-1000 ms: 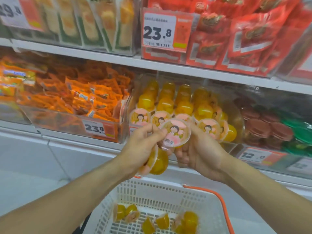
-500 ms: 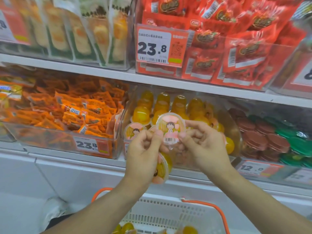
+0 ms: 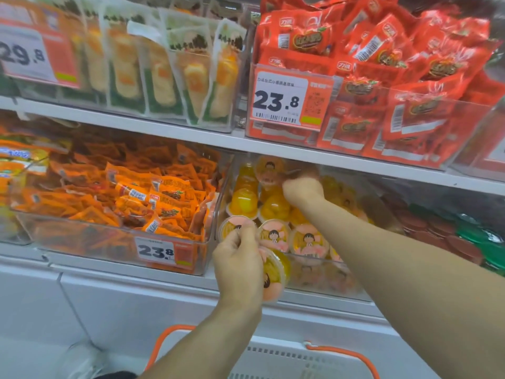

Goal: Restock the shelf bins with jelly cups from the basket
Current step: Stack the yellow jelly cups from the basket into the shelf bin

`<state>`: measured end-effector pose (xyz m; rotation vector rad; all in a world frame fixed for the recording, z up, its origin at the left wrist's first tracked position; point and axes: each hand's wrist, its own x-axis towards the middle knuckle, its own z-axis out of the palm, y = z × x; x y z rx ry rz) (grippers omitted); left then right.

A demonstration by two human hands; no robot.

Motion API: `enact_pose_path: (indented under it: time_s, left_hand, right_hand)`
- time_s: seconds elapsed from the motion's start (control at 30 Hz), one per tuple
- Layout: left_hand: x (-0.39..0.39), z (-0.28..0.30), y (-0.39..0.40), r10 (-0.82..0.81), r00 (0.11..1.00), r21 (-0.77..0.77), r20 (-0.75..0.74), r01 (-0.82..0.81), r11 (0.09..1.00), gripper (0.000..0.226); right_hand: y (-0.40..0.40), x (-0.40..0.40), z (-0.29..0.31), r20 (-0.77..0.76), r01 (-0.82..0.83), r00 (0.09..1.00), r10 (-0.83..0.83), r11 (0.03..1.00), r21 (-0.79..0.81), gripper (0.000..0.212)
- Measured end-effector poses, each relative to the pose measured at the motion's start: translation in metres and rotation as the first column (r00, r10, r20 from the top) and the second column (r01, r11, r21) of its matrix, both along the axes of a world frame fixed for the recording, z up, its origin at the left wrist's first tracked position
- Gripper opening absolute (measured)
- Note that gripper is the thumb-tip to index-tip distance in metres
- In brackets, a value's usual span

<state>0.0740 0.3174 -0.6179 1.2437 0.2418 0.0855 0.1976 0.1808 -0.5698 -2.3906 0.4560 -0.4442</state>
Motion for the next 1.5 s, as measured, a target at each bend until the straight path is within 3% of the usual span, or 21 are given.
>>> enact_pose_path:
  time_s: [0.17,0.37,0.47,0.63,0.73,0.8,0.87,0.93,1.0,1.1,1.23,1.33,1.5]
  left_hand:
    - [0.008,0.001,0.002,-0.002,1.0,-0.022,-0.017,0.001,1.0,0.043]
    - [0.009,0.001,0.008,-0.003,1.0,-0.075,-0.011,0.002,0.997,0.036]
    - [0.01,0.002,0.008,0.003,1.0,-0.083,-0.009,-0.004,0.997,0.04]
    - [0.009,0.005,0.009,0.044,0.999,-0.142,-0.026,-0.047,0.989,0.047]
    - [0.008,0.008,0.007,0.049,0.996,-0.193,-0.075,-0.063,0.979,0.052]
    - [0.009,0.01,0.007,0.011,0.994,-0.32,-0.105,-0.044,0.947,0.047]
    - [0.007,0.016,0.008,-0.086,0.992,-0.449,-0.09,0.036,0.893,0.049]
    - [0.004,0.021,0.008,-0.132,0.989,-0.489,-0.065,0.084,0.868,0.047]
    - [0.005,0.019,0.004,-0.088,0.993,-0.462,-0.079,0.042,0.886,0.033]
    - [0.001,0.013,-0.009,0.047,0.998,-0.339,-0.042,-0.059,0.939,0.025]
    - [-0.023,0.013,-0.027,0.151,0.974,-0.023,0.171,-0.149,0.989,0.017]
    - [-0.038,0.016,-0.037,0.135,0.95,-0.001,0.283,-0.141,0.99,0.011]
    - [-0.046,-0.005,-0.053,-0.031,0.969,0.065,0.247,0.015,0.998,0.021]
  right_hand:
    - [0.008,0.026,0.003,0.007,-0.004,1.0,0.005,0.995,-0.096,0.026]
    - [0.01,0.045,-0.002,-0.114,0.076,0.986,-0.119,0.94,-0.332,0.027]
    - [0.005,0.05,-0.005,-0.136,0.086,0.98,-0.146,0.923,-0.376,0.028]
    - [-0.001,0.034,-0.007,-0.067,0.054,0.993,-0.095,0.886,-0.46,0.033]
    - [0.005,-0.005,-0.003,0.134,-0.01,0.99,0.043,0.971,-0.237,0.021]
    - [0.015,-0.042,-0.001,0.229,-0.124,0.964,0.134,0.991,-0.06,0.018]
    - [0.022,-0.087,0.005,0.201,-0.324,0.935,0.294,0.935,0.141,0.029]
    - [0.02,-0.129,0.014,0.132,-0.489,0.869,0.477,0.788,0.375,0.036]
    - [0.014,-0.161,0.018,0.052,-0.528,0.826,0.561,0.738,0.42,0.035]
    - [0.011,-0.181,0.006,0.096,-0.497,0.852,0.515,0.737,0.457,0.048]
    - [0.013,-0.182,-0.014,0.267,-0.424,0.904,0.335,0.603,0.676,0.056]
    - [0.007,-0.183,-0.02,0.328,-0.373,0.927,0.18,0.516,0.771,0.051]
    - [0.003,-0.192,-0.024,0.323,-0.297,0.946,0.017,0.445,0.845,0.044]
